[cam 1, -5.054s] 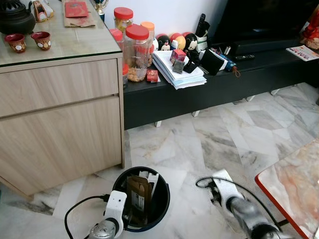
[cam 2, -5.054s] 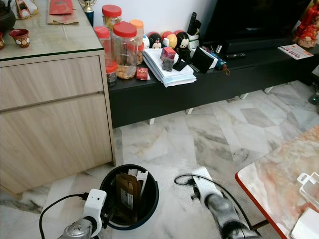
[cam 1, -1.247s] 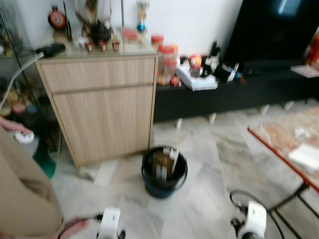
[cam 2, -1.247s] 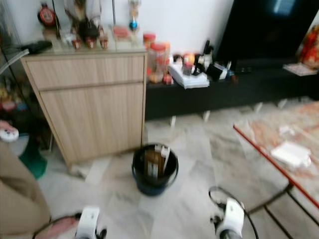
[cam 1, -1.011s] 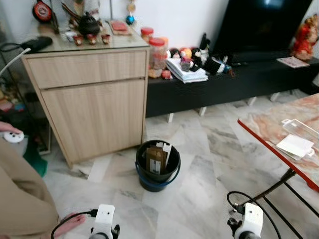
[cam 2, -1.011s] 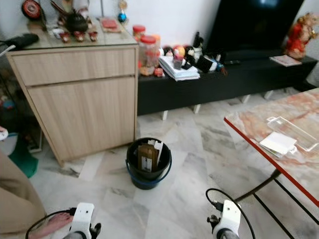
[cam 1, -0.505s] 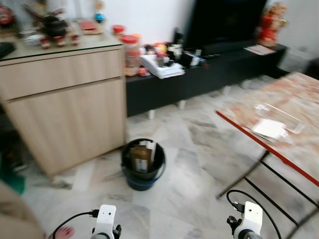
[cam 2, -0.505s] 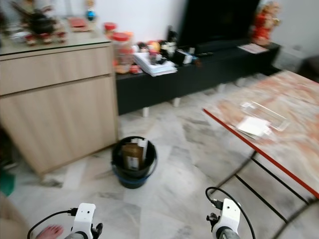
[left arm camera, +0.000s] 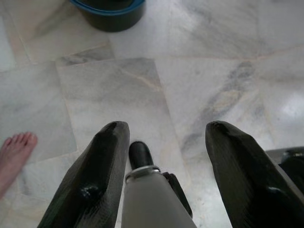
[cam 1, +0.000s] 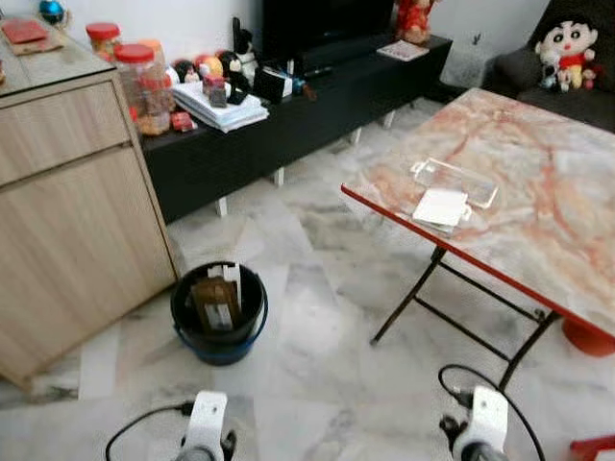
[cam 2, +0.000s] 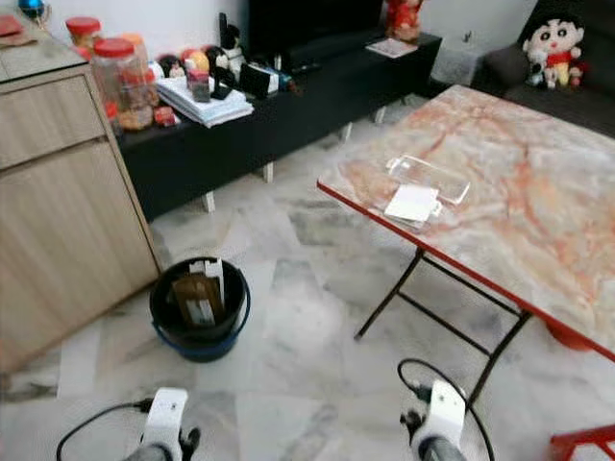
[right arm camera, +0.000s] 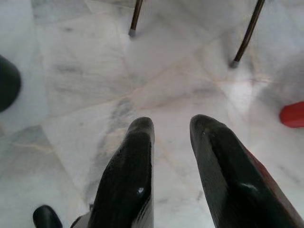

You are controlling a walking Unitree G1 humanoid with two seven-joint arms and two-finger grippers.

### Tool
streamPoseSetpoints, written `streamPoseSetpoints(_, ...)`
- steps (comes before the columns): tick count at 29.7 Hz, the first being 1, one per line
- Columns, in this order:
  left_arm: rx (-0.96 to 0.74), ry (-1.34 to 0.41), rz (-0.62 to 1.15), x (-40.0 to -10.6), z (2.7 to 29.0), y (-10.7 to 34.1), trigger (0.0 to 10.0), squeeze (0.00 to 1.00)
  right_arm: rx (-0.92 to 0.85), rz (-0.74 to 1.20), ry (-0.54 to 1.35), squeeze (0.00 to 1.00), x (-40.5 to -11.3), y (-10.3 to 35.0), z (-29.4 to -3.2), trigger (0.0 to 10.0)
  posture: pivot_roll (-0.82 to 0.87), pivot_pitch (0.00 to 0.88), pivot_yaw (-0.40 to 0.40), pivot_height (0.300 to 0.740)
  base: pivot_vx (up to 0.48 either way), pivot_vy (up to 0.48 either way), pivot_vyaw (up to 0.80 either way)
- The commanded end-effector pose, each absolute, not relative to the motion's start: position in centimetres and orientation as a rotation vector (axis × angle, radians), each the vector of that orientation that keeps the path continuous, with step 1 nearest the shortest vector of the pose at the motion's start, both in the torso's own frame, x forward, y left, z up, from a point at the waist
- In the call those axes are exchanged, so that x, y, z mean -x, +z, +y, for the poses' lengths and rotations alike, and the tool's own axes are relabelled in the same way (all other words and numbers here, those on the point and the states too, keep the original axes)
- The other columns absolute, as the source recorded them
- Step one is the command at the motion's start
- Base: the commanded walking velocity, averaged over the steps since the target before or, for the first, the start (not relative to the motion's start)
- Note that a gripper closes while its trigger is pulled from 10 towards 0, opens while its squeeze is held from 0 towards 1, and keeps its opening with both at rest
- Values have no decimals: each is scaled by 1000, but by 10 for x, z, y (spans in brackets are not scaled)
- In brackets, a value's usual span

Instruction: Picking trash to rubbish bin

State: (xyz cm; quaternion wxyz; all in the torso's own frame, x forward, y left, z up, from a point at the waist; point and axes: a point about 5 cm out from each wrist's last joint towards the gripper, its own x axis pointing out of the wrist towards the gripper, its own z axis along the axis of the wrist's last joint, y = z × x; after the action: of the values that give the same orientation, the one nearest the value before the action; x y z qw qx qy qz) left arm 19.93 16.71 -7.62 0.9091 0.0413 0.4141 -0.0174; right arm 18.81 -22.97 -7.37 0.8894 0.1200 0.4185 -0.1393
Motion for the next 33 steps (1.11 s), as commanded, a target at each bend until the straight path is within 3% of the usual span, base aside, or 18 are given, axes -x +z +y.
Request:
streamPoseSetpoints(1,-80,-37,875,-195,164,-79,10000,0,-244,879,-300,0,-185,-74,-234,10000,5,52,-135,740,0,0,0)
streamPoseSetpoints(9,-101,-40,881,-194,165,-79,10000,0,-245,883,-298,0,-185,-75,-233,10000,7,52,-133,740,0,0,-300)
streamPoseSetpoints(15,-119,-37,881,-195,166,-79,10000,0,-243,887,-299,0,-184,-75,-232,10000,8,49,-134,740,0,-442,-533)
streamPoseSetpoints(21,-99,-32,880,-194,165,-79,10000,0,-240,890,-299,0,-184,-76,-233,10000,12,45,-136,740,0,0,-800)
streamPoseSetpoints(28,-94,-31,885,-193,165,-80,10000,0,-234,891,-295,0,-183,-76,-233,10000,14,38,-138,740,0,0,0)
streamPoseSetpoints(33,-93,-31,888,-192,164,-81,10000,0,-229,893,-292,0,-183,-76,-234,10000,16,33,-139,740,0,0,-800)
